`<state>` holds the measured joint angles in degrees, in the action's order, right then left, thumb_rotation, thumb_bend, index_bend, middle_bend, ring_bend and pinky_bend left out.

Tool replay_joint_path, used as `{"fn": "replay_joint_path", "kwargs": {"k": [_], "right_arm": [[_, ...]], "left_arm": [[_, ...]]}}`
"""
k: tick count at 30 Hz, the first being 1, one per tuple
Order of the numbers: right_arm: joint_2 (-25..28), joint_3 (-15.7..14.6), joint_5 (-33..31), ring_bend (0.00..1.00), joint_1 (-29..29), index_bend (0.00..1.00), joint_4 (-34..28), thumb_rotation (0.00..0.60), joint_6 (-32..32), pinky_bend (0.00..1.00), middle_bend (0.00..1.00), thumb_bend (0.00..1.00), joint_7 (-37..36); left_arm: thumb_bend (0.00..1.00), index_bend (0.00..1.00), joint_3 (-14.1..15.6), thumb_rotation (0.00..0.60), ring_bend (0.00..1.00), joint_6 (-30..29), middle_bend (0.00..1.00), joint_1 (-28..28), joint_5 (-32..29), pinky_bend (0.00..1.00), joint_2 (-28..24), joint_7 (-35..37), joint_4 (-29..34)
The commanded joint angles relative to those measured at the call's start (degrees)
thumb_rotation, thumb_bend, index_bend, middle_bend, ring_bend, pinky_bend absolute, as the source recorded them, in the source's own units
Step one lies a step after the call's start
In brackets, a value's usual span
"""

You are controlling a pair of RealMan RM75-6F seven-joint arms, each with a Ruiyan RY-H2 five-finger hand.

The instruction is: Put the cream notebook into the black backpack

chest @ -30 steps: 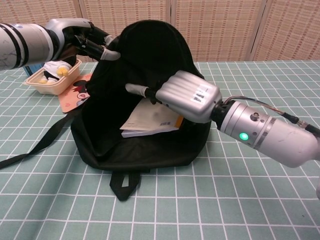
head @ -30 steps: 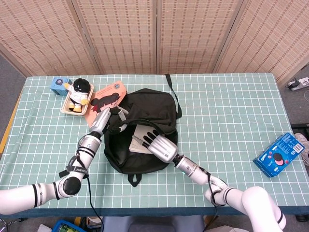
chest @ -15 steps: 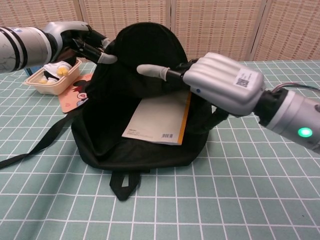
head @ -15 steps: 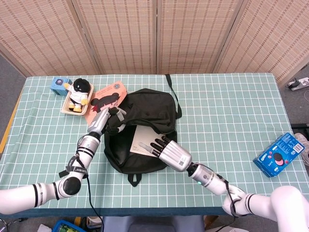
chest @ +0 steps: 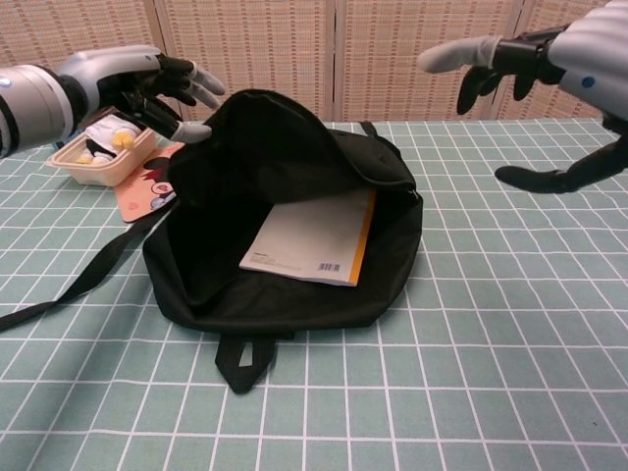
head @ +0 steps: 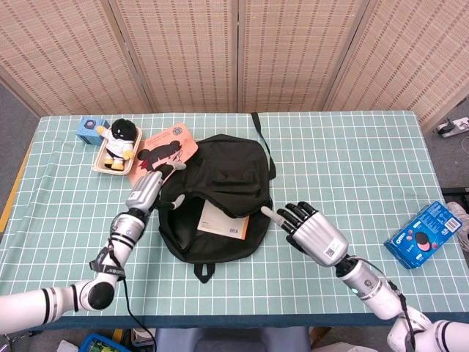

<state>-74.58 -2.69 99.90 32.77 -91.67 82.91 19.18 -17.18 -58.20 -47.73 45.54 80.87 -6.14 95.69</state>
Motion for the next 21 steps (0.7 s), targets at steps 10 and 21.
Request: {"fn": "replay_joint_path", "kwargs": {"k": [10, 21], "right_arm": [[5.8, 3.1, -8.5, 0.27, -3.9, 0.14, -4.0, 0.600, -3.7, 0.37, 0.31, 0.31, 0.1], [7.6, 2.7, -8.1, 0.28, -7.2, 0.23, 0.5, 0.600, -2.7, 0.37, 0.31, 0.34, -7.7]], "left_arm": [[0.31, 0.23, 7.0, 0.600, 0.10, -6.9, 0.18, 8.4, 11.3, 0.16, -7.4, -2.1, 5.1], [0.30, 0.23, 11.7, 0.600, 0.11, -19.7, 0.18, 18.5, 22.6, 0.16, -8.6, 0.5, 1.3]]}}
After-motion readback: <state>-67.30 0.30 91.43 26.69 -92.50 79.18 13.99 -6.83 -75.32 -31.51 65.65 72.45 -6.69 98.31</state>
